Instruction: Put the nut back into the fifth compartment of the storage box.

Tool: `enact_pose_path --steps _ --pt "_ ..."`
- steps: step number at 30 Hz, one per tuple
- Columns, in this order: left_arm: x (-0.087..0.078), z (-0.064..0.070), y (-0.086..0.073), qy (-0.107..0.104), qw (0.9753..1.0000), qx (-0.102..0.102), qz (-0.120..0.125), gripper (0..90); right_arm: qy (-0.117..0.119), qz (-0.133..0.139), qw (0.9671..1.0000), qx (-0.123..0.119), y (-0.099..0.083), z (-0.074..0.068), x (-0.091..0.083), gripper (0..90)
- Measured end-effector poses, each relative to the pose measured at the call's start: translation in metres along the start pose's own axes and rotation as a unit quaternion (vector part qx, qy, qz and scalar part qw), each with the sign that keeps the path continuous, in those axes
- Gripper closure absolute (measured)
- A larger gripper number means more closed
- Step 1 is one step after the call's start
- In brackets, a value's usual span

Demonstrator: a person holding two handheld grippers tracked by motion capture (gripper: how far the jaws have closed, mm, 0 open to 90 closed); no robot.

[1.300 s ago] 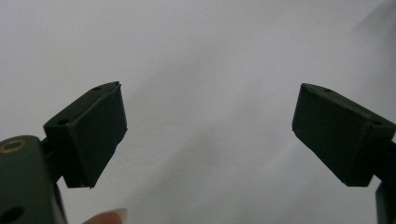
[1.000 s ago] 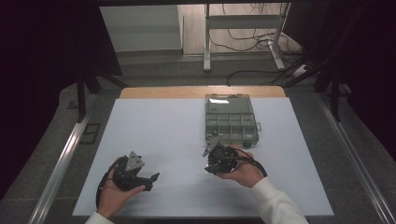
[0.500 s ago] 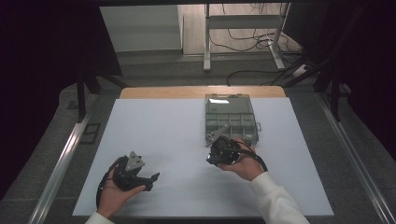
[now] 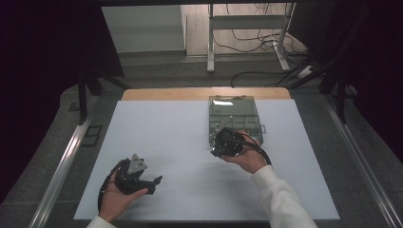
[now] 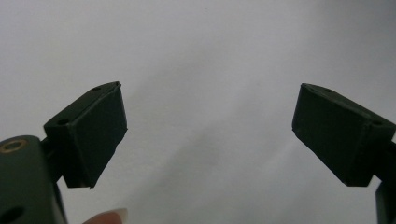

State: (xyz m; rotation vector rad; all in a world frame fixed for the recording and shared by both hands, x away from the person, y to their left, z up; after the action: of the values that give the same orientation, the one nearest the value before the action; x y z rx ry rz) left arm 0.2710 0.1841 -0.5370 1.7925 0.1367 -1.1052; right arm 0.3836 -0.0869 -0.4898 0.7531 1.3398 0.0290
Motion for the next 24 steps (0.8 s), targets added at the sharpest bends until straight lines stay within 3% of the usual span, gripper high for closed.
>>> enact_pose_path --steps 24 --pt "0.0 0.0 0.0 0.0 1.0 0.001 0.0 10.6 -0.026 -0.012 0.9988 0.04 0.02 0.036 0.008 70.3"
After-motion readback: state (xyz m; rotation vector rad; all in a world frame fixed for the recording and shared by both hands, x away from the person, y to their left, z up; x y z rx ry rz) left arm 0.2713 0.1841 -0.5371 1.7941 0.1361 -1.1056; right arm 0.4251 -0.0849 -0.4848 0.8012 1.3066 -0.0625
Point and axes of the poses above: each handheld gripper's, and its own axes: x roughly forward along the jaws, y roughly out of its top, z roughly to its right, the point moved 5 cm from there along x, roughly forward along the jaws, and after that the axes turned 3 degrees about x, right-handed, at the moved point
